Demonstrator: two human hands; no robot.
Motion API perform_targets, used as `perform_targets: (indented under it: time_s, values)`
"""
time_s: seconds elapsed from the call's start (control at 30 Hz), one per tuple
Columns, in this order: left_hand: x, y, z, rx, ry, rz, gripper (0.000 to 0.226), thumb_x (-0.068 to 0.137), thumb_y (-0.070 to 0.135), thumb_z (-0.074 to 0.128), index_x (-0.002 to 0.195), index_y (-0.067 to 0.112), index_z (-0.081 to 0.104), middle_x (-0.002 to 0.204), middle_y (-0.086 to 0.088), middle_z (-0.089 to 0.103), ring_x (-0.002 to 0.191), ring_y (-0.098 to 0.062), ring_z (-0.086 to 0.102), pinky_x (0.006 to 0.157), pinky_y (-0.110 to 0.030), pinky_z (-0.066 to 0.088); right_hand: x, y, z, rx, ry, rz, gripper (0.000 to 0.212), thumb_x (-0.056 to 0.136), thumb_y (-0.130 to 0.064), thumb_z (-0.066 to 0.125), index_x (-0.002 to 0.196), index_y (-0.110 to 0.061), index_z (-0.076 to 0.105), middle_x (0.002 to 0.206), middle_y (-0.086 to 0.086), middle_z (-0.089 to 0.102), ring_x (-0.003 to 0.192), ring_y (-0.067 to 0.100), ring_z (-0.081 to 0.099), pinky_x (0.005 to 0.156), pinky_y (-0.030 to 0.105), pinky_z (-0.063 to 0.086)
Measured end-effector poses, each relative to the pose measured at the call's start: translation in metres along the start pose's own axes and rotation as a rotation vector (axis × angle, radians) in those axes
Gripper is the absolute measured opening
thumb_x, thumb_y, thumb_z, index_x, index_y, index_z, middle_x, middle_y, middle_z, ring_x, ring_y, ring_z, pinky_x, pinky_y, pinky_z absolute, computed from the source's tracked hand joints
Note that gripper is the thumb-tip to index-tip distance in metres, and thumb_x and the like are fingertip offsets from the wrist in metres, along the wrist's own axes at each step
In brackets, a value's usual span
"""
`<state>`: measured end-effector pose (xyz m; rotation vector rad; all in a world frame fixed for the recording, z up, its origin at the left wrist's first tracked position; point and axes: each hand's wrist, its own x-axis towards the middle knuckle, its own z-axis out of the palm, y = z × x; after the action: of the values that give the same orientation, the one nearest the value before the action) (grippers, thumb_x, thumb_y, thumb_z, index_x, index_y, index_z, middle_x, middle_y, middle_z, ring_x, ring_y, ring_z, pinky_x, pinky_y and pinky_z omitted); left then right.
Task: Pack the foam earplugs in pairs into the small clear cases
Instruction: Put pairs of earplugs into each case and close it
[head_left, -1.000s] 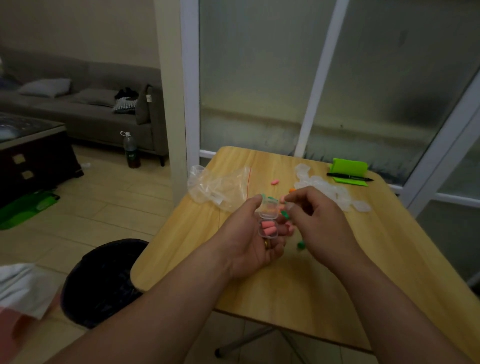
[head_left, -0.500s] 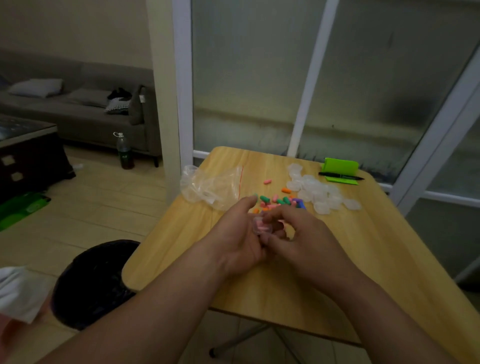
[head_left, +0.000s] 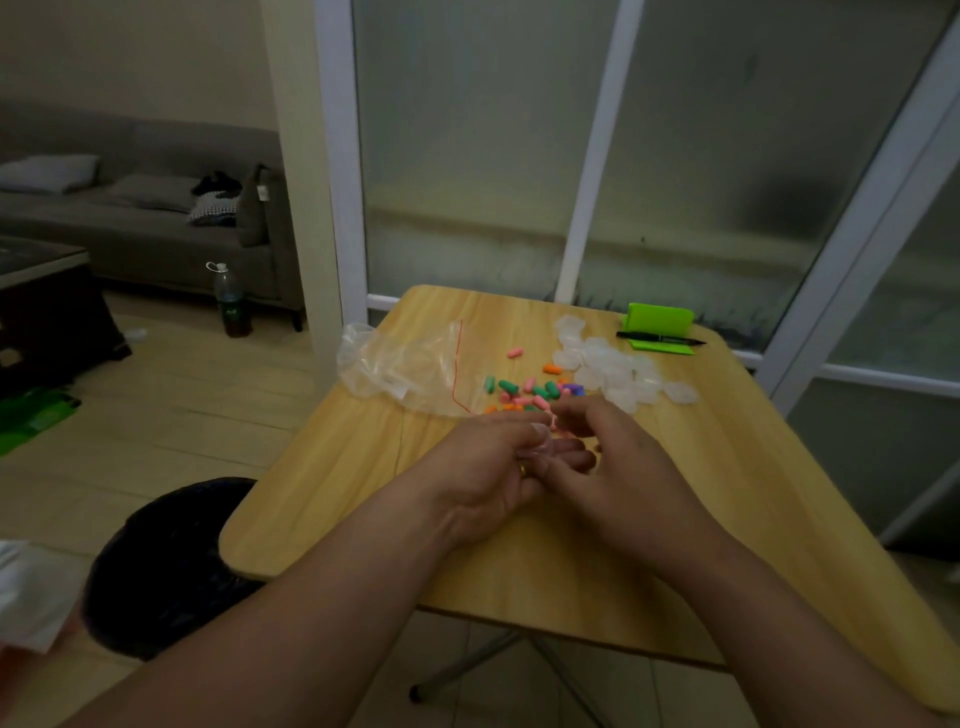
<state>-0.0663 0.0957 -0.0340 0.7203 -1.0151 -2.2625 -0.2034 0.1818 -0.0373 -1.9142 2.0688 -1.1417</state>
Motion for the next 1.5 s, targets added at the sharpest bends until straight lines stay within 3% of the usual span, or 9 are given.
perform_targets:
  time_s: [0.13,0.3,0.43,0.53,0.63,0.73,0.83,0.93,1.5]
  values:
    - [0.003,-0.003,0.009,-0.020,-0.025,0.024,0.039,0.101,-0.009,0.044,0.138,-0.004,0.055,0.126,-0.034,0.067,0.113,-0.041,0.071,0.091,-0.044,0.061,-0.003,0.005,-0.005,0.008,0.027,0.032,0.043,0.088,-0.049,0.077,0.126,-0.042,0.058,0.120,-0.020,0.063,0.111,-0.002,0.059,0.093,0.029,0.054]
    - [0.001,-0.006,0.023,0.012,-0.070,0.050,0.039,0.101,-0.009,0.040,0.135,-0.007,0.061,0.116,-0.027,0.070,0.089,-0.028,0.076,0.072,-0.033,0.065,-0.004,0.006,-0.008,-0.058,0.077,0.015,0.033,0.089,-0.043,0.077,0.119,-0.040,0.063,0.109,-0.019,0.061,0.102,0.002,0.058,0.088,0.034,0.054]
    - [0.003,-0.007,0.030,0.092,-0.098,0.068,0.041,0.099,-0.008,0.040,0.134,-0.006,0.061,0.127,-0.029,0.067,0.111,-0.034,0.070,0.085,-0.036,0.061,-0.002,0.008,-0.013,-0.117,0.116,0.018,0.030,0.089,-0.042,0.073,0.118,-0.040,0.066,0.107,-0.020,0.064,0.104,0.007,0.059,0.088,0.042,0.055]
    - [0.007,-0.004,0.033,0.138,-0.099,0.058,0.038,0.102,-0.003,0.043,0.136,-0.010,0.058,0.132,-0.029,0.066,0.125,-0.039,0.064,0.092,-0.040,0.059,0.000,0.010,-0.017,-0.051,0.133,0.035,0.030,0.091,-0.036,0.073,0.120,-0.038,0.066,0.109,-0.020,0.068,0.105,0.003,0.063,0.088,0.034,0.057]
    - [0.015,0.001,0.037,0.195,-0.053,0.114,0.036,0.105,0.011,0.050,0.133,-0.011,0.057,0.120,-0.024,0.069,0.115,-0.037,0.068,0.091,-0.040,0.060,0.010,0.017,-0.026,-0.017,0.166,0.066,0.026,0.095,-0.035,0.073,0.120,-0.033,0.067,0.109,-0.020,0.068,0.103,-0.007,0.062,0.084,0.018,0.052]
    - [0.025,0.015,0.035,0.168,0.163,0.236,0.026,0.106,0.023,0.054,0.124,0.006,0.062,0.117,-0.018,0.075,0.107,-0.032,0.075,0.090,-0.043,0.061,0.022,0.042,-0.039,-0.007,0.258,0.197,0.034,0.095,-0.042,0.075,0.125,-0.027,0.068,0.112,-0.016,0.068,0.101,-0.003,0.060,0.080,0.014,0.045]
    - [0.026,0.028,0.029,0.106,0.265,0.335,0.021,0.107,0.019,0.053,0.122,0.007,0.061,0.113,-0.015,0.073,0.101,-0.026,0.076,0.081,-0.037,0.065,0.025,0.073,-0.042,-0.070,0.217,0.378,0.040,0.093,-0.044,0.076,0.128,-0.027,0.067,0.106,-0.011,0.065,0.092,0.004,0.059,0.069,0.023,0.044]
    - [0.026,0.031,0.024,0.129,0.296,0.343,0.019,0.106,0.019,0.053,0.118,0.009,0.063,0.109,-0.013,0.075,0.089,-0.021,0.075,0.085,-0.041,0.063,0.029,0.089,-0.030,-0.118,0.155,0.453,0.039,0.091,-0.044,0.077,0.125,-0.029,0.067,0.101,-0.011,0.063,0.090,0.005,0.059,0.070,0.031,0.047]
    - [0.039,0.036,0.012,0.134,0.342,0.351,0.018,0.102,0.020,0.056,0.113,0.010,0.067,0.108,-0.016,0.076,0.078,-0.019,0.071,0.073,-0.033,0.060,0.059,0.104,0.006,-0.253,0.213,0.397,0.043,0.087,-0.060,0.073,0.123,-0.036,0.068,0.093,-0.013,0.062,0.094,0.017,0.063,0.085,0.045,0.056]
